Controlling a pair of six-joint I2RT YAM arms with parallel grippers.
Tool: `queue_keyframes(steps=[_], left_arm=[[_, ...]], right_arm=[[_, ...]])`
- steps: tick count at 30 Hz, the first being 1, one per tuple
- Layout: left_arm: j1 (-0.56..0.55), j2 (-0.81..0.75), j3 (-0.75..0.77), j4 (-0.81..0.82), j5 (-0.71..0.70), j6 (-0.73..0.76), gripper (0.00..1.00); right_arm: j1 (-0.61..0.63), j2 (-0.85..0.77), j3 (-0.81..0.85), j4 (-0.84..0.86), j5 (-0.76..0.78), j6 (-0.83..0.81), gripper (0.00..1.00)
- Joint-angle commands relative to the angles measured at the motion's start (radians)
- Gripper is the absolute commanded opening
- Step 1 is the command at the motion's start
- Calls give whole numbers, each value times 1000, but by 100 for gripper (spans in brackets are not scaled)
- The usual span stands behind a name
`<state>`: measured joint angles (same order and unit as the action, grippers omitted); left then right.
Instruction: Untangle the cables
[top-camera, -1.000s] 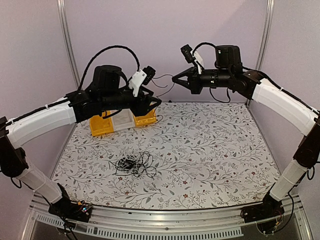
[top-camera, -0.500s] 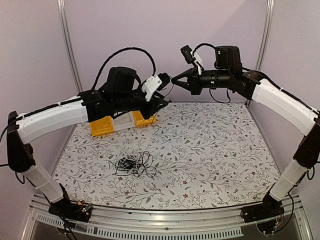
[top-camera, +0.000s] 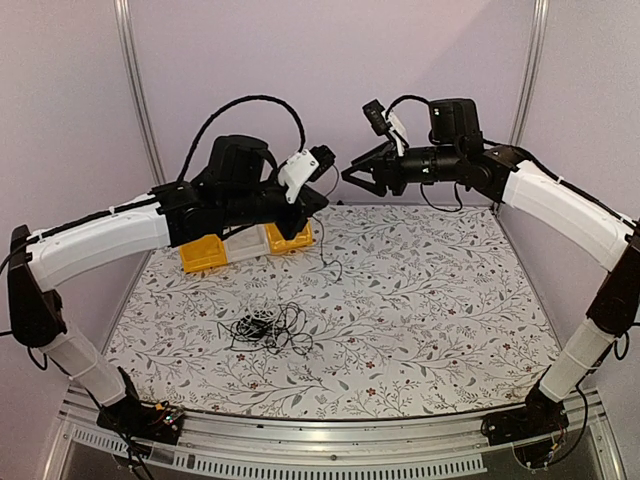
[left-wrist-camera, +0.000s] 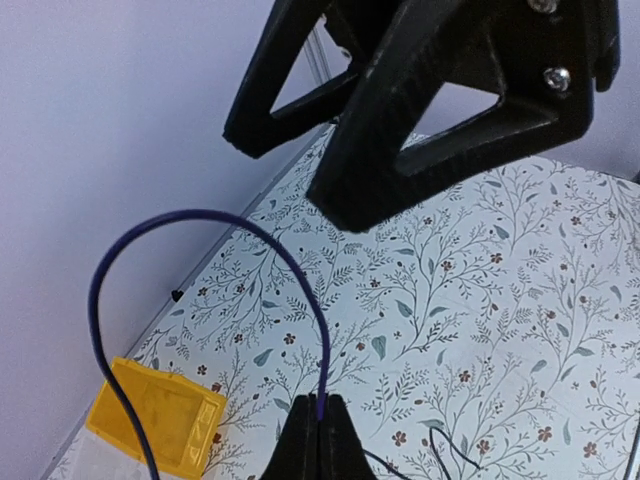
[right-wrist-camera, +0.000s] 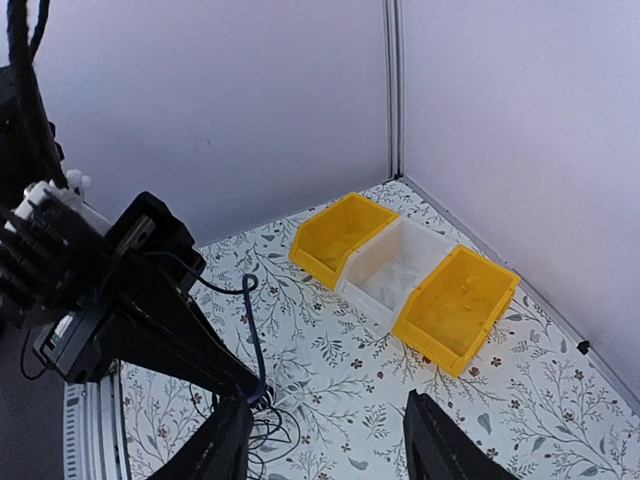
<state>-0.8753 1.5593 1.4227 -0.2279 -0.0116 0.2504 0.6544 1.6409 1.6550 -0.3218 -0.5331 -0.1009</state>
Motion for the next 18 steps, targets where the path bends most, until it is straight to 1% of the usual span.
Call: queue_keyframes(steps=[1,4,6,9,13,18], left_arm=[[48,-41,-42,-43,4,-108,0],[102,-48,-67,-66,4,-185,0],[144,-42,-70,-97,0,-236,0],[205,-40,-83,-113,-48,-280,0],[307,-25,-87,-120,-87,-276,0],[433,36,-37,-137,-147,-201,0]], right_arm=[[-65,-32,-30,-29,8,-10,62],[-112,-60,-94,-47,5,-25,66],[-137,-84,-141,-63,5,-42,67],[-161,-111,-204,-72,13,-68,68],[-168,-143,-251,-67,22,-71,68],[-167,-169,-288,-63,36,-81,69]])
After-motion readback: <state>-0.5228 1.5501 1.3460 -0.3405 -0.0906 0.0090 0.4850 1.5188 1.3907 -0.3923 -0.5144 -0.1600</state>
